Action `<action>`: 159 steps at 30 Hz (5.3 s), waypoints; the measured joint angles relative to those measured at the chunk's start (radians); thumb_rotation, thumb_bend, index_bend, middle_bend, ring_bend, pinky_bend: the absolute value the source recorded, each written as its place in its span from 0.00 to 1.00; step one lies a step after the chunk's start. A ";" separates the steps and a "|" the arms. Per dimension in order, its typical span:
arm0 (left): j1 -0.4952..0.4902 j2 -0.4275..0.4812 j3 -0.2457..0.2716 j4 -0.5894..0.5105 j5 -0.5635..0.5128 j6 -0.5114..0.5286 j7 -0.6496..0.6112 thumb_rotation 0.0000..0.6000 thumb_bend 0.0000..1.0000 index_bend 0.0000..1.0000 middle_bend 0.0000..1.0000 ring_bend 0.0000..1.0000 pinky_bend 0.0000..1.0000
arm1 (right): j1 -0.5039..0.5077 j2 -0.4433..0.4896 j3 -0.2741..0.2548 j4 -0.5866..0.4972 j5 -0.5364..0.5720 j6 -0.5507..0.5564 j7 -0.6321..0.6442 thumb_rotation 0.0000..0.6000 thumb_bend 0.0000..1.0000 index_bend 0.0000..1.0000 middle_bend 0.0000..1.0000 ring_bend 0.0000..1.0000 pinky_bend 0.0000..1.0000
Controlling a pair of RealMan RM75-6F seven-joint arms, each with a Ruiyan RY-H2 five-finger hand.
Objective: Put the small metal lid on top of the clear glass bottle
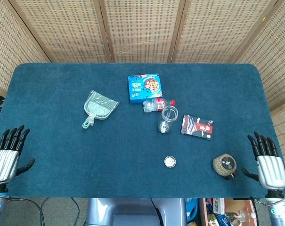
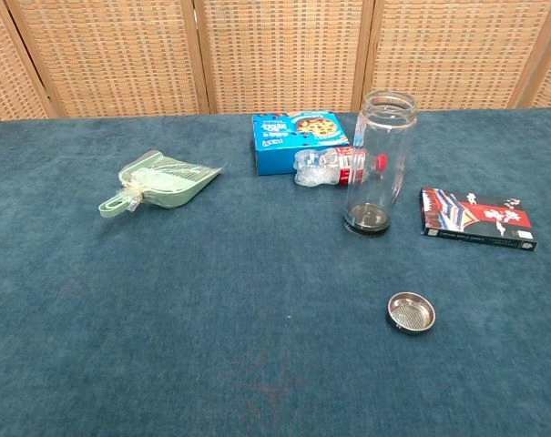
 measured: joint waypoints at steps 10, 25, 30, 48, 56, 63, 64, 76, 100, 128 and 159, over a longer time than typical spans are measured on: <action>0.000 0.004 -0.005 -0.001 -0.008 -0.002 -0.010 1.00 0.24 0.00 0.00 0.00 0.00 | 0.010 0.001 0.006 -0.018 -0.033 0.015 0.036 1.00 0.05 0.26 0.00 0.00 0.07; -0.002 0.005 -0.006 0.004 -0.009 -0.005 -0.022 1.00 0.24 0.00 0.00 0.00 0.00 | 0.127 -0.001 0.030 -0.143 -0.086 -0.109 -0.004 1.00 0.07 0.33 0.03 0.00 0.10; -0.003 0.005 -0.007 0.005 -0.008 -0.005 -0.024 1.00 0.24 0.00 0.00 0.00 0.00 | 0.162 -0.026 0.022 -0.166 -0.088 -0.166 0.006 1.00 0.07 0.35 0.03 0.00 0.10; -0.005 0.006 -0.005 0.004 -0.007 -0.009 -0.031 1.00 0.24 0.00 0.00 0.00 0.00 | 0.232 -0.149 -0.008 -0.158 -0.091 -0.265 0.041 1.00 0.12 0.42 0.10 0.00 0.10; -0.007 0.005 -0.006 0.008 -0.010 -0.014 -0.035 1.00 0.24 0.00 0.00 0.00 0.00 | 0.255 -0.201 0.005 -0.130 -0.046 -0.295 0.009 1.00 0.13 0.43 0.11 0.00 0.10; -0.008 0.003 -0.005 0.008 -0.010 -0.017 -0.034 1.00 0.24 0.00 0.00 0.00 0.00 | 0.268 -0.227 0.011 -0.111 -0.027 -0.306 0.003 1.00 0.15 0.45 0.12 0.00 0.11; -0.008 0.003 -0.005 0.009 -0.011 -0.018 -0.035 1.00 0.24 0.00 0.00 0.00 0.00 | 0.270 -0.231 0.012 -0.108 -0.024 -0.308 0.002 1.00 0.15 0.45 0.12 0.00 0.11; -0.011 0.002 -0.004 0.011 -0.010 -0.023 -0.040 1.00 0.24 0.00 0.00 0.00 0.00 | 0.290 -0.297 0.013 -0.050 0.006 -0.328 -0.020 1.00 0.24 0.48 0.14 0.00 0.12; -0.013 -0.002 0.005 0.007 0.007 -0.021 -0.033 1.00 0.24 0.00 0.00 0.00 0.00 | 0.318 -0.378 0.008 0.009 0.040 -0.348 -0.063 1.00 0.36 0.51 0.16 0.00 0.13; -0.017 -0.006 0.009 0.012 0.008 -0.028 -0.032 1.00 0.24 0.00 0.00 0.00 0.00 | 0.347 -0.438 0.010 0.079 0.113 -0.405 -0.093 1.00 0.37 0.53 0.17 0.00 0.13; -0.020 -0.010 0.009 0.013 0.008 -0.031 -0.031 1.00 0.24 0.00 0.00 0.00 0.00 | 0.377 -0.483 0.016 0.140 0.134 -0.429 -0.097 1.00 0.40 0.58 0.19 0.00 0.14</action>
